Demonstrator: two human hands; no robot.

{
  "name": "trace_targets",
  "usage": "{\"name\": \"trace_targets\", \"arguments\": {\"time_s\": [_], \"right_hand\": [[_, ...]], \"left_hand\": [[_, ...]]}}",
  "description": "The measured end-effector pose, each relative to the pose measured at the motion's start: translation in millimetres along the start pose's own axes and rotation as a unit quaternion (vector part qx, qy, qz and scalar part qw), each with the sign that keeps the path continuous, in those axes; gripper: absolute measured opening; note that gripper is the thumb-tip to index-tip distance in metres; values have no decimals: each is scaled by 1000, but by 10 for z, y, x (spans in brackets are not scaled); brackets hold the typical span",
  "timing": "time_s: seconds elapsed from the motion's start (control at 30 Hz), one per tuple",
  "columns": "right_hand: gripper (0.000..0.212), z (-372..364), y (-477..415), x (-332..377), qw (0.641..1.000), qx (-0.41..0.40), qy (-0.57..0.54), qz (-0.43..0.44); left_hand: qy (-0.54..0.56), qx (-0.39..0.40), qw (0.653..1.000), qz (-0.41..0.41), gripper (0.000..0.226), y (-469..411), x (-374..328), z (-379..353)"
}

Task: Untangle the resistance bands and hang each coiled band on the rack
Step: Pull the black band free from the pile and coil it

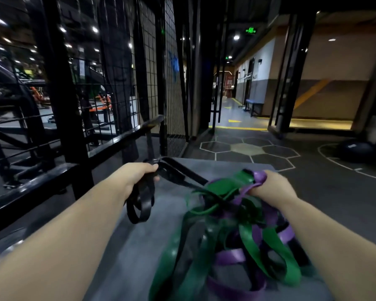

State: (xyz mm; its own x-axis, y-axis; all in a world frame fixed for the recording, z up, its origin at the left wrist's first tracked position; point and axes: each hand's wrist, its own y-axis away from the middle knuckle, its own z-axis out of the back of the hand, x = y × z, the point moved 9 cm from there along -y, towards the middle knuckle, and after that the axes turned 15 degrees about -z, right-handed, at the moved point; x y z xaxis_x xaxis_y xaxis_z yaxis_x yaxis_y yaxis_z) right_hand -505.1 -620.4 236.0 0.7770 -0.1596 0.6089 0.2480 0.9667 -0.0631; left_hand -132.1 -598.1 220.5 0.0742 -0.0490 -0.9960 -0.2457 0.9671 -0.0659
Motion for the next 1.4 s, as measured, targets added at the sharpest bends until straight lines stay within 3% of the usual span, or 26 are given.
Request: {"name": "trace_targets", "arguments": {"time_s": [0.03, 0.1, 0.13, 0.2, 0.33, 0.4, 0.5, 0.6, 0.77, 0.97, 1.03, 1.17, 1.3, 1.4], "right_hand": [[47, -140, 13, -107, 998, 16, 50, -21], [98, -440, 55, -320, 983, 91, 142, -78], [125, -612, 88, -435, 964, 148, 198, -100], [146, -856, 213, -578, 910, 243, 320, -101], [133, -900, 371, -435, 846, 228, 481, -28], [127, -932, 367, -216, 870, 210, 445, 24], [117, -1173, 442, 68, 918, 260, 289, 77], [108, -1482, 544, 126, 932, 253, 245, 89], [111, -1783, 589, -18, 917, 148, 364, 68], [111, -1925, 636, -75, 865, 238, 432, 86], [110, -1901, 627, -94, 881, 256, 391, 75], [95, -1818, 567, -122, 936, 288, 201, 41], [62, -1650, 596, -117, 941, 334, 45, 21], [43, -1352, 467, -68, 955, 292, -45, 18]], "left_hand": [[-2, 10, 1000, -3, 16, 21, 23, -43], [-9, 34, 999, 2, 16, 93, 94, -136], [-15, 42, 999, 9, 16, 140, 145, -177], [-31, 57, 997, 32, 16, 254, 266, -261], [-54, 63, 993, 81, 22, 416, 546, -358], [-50, 55, 993, 95, 23, 463, 662, -381], [-25, 37, 994, 101, 23, 498, 818, -405], [-12, 20, 996, 90, 32, 476, 945, -408], [-40, -4, 996, 80, 32, 500, 1186, -368], [-66, -51, 993, 89, 45, 446, 1462, -181], [-82, -43, 993, 77, 46, 423, 1464, -199], [-122, -41, 990, 55, 46, 372, 1469, -214], [-176, -53, 982, 49, 55, 347, 1432, -128], [-203, -59, 976, 54, 60, 340, 1319, -34]]}}
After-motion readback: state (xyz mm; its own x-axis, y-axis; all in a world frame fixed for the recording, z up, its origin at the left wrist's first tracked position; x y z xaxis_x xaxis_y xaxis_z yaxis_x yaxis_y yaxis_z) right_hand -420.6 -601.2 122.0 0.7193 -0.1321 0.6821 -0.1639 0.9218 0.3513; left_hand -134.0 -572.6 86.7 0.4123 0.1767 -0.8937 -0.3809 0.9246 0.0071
